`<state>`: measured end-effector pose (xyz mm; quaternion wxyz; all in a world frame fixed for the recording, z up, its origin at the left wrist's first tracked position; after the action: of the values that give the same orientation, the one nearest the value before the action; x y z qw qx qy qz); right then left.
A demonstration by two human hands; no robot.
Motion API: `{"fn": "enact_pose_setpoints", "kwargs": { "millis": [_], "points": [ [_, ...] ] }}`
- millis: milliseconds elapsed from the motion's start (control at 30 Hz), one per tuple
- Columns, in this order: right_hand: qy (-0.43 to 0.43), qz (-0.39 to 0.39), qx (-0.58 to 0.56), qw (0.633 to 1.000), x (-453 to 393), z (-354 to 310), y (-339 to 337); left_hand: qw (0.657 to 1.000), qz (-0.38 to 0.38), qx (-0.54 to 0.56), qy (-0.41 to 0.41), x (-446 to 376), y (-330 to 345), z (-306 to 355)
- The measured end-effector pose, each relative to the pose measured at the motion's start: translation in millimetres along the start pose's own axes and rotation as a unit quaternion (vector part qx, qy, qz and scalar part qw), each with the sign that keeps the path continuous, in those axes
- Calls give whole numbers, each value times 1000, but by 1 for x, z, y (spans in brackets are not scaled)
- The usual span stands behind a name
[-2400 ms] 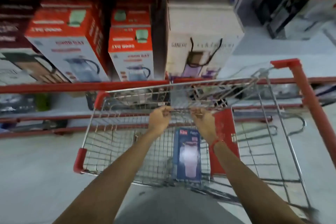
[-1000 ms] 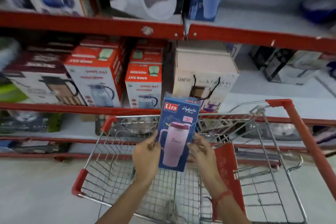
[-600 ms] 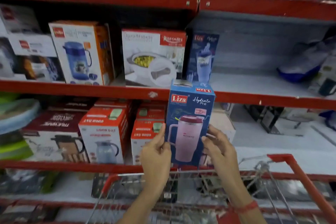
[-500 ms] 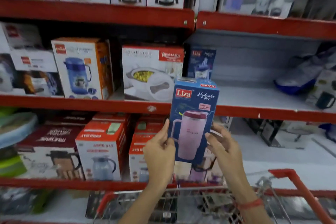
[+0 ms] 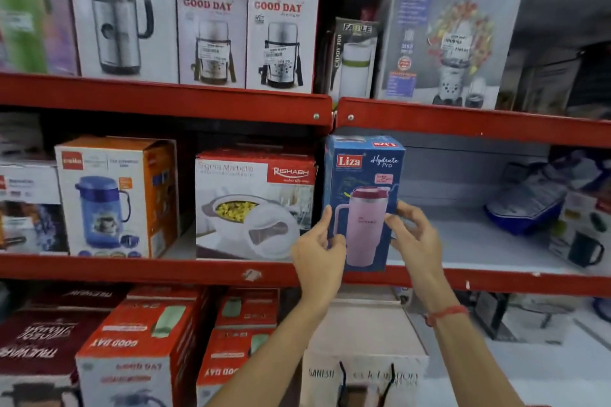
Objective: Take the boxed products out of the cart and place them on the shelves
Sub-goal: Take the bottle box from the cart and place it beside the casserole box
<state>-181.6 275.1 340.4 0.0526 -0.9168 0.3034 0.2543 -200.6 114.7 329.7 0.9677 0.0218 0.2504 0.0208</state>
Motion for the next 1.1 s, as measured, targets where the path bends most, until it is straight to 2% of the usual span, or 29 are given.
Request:
{"fn": "enact_pose_setpoints", "kwargs": {
  "millis": [300, 533, 633, 700, 767, 833, 867, 967, 1100],
  "points": [
    [15, -15, 24, 999, -39, 37, 13, 998, -62, -31, -1, -33, 12, -28],
    [32, -39, 14, 999, -42, 44, 13, 988, -135, -49, -56, -45, 12, -39],
    [34, -22, 73, 997, -40, 45, 22, 980, -171, -73, -70, -46, 6, -36],
    [-33, 44, 117, 992, -26, 21, 46, 983, -145, -108, -6, -47, -20, -18],
    [-127, 84, 107, 983, -8, -11, 75, 980, -63, -148, 119, -49, -58, 4],
    [-166, 19, 76, 983, 1, -24, 98, 967, 21, -165, 192, -53, -83, 10],
    [-145, -36, 60, 987, 6, -25, 106, 965, 54, -167, 197, -53, -93, 8],
    [-19, -161, 27, 986, 22, -6, 124, 972, 100, -175, 119, -52, -122, -13],
    [86, -189, 38, 978, 34, 20, 131, 989, 48, -134, -45, -51, -154, -36]
  ]
}}
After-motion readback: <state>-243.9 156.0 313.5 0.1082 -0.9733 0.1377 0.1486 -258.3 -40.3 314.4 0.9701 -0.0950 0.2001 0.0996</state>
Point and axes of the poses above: each hand's wrist, its own x-axis away from the middle knuckle, its own y-axis out of the palm, z = x × y, the point moved 2 cm from there along -x, towards the middle knuckle, and after that the axes turned 2 degrees about -y, right-handed, at the moved point
